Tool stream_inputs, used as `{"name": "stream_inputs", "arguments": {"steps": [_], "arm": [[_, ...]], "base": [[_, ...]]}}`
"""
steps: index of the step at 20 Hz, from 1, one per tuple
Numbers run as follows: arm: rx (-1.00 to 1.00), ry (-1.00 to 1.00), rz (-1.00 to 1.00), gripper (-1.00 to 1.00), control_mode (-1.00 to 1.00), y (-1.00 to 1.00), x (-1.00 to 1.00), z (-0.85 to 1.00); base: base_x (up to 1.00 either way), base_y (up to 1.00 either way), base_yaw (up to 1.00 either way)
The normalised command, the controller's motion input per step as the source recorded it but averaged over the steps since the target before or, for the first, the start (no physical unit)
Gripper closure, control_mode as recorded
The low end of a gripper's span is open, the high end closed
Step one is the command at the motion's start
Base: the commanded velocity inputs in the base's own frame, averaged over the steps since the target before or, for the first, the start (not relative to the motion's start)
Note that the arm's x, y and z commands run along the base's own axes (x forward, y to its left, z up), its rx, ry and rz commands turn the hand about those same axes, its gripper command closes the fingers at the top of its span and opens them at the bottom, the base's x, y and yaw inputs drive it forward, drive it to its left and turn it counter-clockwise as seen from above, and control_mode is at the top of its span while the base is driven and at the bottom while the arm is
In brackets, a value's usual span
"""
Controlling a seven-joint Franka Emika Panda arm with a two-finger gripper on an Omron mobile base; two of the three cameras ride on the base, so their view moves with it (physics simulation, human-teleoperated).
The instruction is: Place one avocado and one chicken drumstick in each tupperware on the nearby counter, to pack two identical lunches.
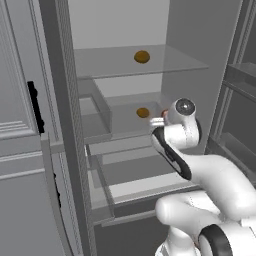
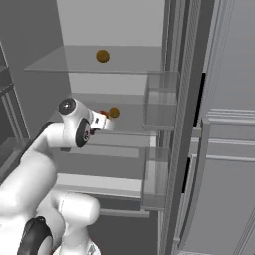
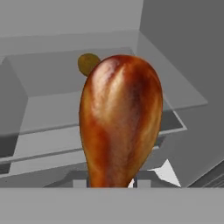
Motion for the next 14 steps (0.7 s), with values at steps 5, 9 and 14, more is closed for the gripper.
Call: {"name": "stream_inputs", "arguments": {"steps": [5,9,14], "arm": [[0.0,0.01,0.03,1.0,-1.0,0.13,-1.0,0.0],[0.0,0.0,0.02,1.0,-1.0,0.0,-1.0,0.03],[0.0,0.0,0.01,1.0,1.0,0.0,-0.4,0.02]], "base": [[0.0,0.0,0.0],[0.0,0.0,0.0],[-0.6,0.06,0.02]]}}
